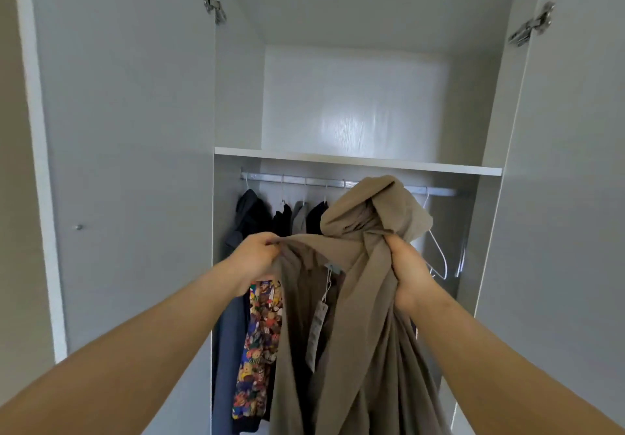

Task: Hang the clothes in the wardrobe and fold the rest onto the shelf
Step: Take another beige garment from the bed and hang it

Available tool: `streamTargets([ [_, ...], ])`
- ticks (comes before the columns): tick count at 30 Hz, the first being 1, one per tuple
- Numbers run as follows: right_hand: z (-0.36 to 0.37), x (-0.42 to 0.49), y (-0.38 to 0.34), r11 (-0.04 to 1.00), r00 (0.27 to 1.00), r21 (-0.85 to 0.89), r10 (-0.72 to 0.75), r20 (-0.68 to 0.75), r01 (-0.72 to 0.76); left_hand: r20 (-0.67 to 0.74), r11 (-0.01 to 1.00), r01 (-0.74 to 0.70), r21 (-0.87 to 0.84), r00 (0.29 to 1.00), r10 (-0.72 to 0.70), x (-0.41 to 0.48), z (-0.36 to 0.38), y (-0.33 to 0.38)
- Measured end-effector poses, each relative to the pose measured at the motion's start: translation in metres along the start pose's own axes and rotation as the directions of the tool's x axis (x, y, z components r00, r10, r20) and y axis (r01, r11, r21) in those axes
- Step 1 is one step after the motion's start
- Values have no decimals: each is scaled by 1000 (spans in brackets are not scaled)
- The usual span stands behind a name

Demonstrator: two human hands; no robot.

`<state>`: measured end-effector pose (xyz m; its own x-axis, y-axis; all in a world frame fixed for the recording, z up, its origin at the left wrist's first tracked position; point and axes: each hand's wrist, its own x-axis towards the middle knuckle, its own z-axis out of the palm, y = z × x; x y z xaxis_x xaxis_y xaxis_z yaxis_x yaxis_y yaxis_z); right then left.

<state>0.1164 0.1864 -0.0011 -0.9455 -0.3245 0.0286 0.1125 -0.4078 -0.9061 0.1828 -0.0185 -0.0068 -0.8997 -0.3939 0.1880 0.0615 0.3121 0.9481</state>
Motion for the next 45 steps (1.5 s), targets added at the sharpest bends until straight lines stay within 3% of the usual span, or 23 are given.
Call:
streamTargets([
  [4,-35,-1,-15,998,994,-66,-12,-109,4,-149,960,6,-280,988,-50,19,12,40],
  [8,-65,1,-26,979,976,-200,-69,-207,26,-282,946,-89,-311,959,-2,29,23,69],
  [11,-72,3,-32,904,960,-425,-157,-231,45,-207,966,-154,-210,972,110,30,44,89],
  [13,-69,4,-33,888,971,-454,-168,-171,73,-106,969,-222,-107,972,211,27,63,104],
  [15,-65,5,-31,849,960,-492,-267,-82,194,-27,954,-294,-59,956,293,23,77,118],
  [17,-55,3,-31,690,908,-624,-413,75,365,18,924,-382,-4,924,382,19,87,131],
  [18,-48,2,-30,641,896,-637,-396,203,428,40,906,-422,26,906,421,18,92,137],
  [20,-36,1,-27,642,874,-604,-253,415,473,102,873,-478,94,877,469,15,99,145],
  [21,-33,0,-27,645,879,-618,-199,433,451,134,859,-496,129,867,481,13,101,146],
  [23,-34,-1,-28,682,920,-624,-216,326,382,165,840,-508,191,860,483,13,100,138],
  [26,-41,1,-31,826,959,-487,-247,137,282,152,850,-460,257,888,434,13,90,113],
  [28,-40,3,-34,879,970,-410,-226,87,241,158,881,-397,256,917,367,12,83,97],
  [33,-25,5,-48,961,973,-150,-231,20,231,256,973,-232,18,941,220,-3,99,56],
  [36,-21,3,-62,964,967,-76,-254,-5,253,461,996,-73,50,887,42,-19,112,21],
  [38,-19,2,-69,959,962,-69,-273,20,273,560,964,-28,264,818,-130,-22,116,7],
  [40,-22,1,-73,947,952,-92,-305,32,307,489,928,30,370,843,-223,-14,117,3],
  [43,-37,0,-74,936,944,-132,-330,-10,326,286,977,63,203,951,-120,5,117,10],
  [45,-51,0,-74,935,939,-147,-335,-75,322,190,990,8,144,981,-35,17,112,21],
])
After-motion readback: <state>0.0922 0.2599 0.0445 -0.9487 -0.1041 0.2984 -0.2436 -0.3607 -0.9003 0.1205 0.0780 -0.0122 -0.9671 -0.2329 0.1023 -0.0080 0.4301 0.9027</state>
